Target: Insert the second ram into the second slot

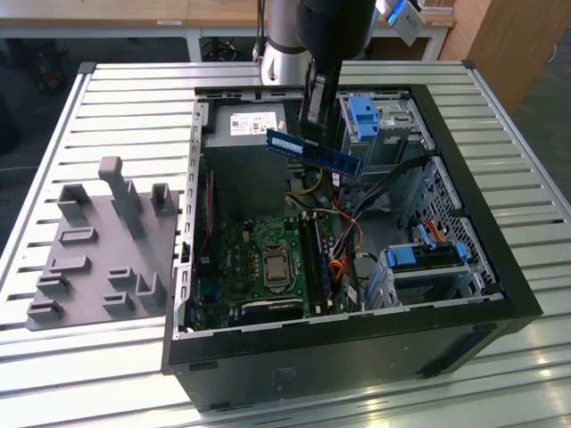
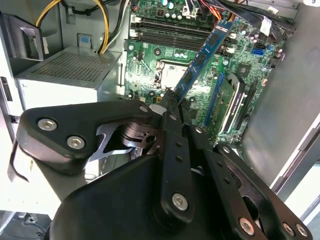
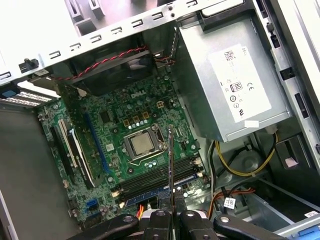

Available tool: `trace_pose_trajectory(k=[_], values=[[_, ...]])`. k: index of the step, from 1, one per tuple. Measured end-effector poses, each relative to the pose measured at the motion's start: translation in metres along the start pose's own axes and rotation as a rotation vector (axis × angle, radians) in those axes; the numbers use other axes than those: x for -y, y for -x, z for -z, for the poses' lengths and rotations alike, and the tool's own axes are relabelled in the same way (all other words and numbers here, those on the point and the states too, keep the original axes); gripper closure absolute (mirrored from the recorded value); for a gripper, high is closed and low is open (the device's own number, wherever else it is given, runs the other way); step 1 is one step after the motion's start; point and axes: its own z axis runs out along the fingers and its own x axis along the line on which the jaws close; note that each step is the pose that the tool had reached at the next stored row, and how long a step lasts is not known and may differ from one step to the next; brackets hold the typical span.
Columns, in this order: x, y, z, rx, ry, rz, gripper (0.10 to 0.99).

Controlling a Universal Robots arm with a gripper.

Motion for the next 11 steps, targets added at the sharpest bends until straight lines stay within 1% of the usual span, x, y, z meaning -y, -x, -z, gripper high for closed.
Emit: trace_pose_trajectory(k=[11], values=[[0.0000,0.0000,-0.0001,0.0014,0.000,-0.037,0.949]])
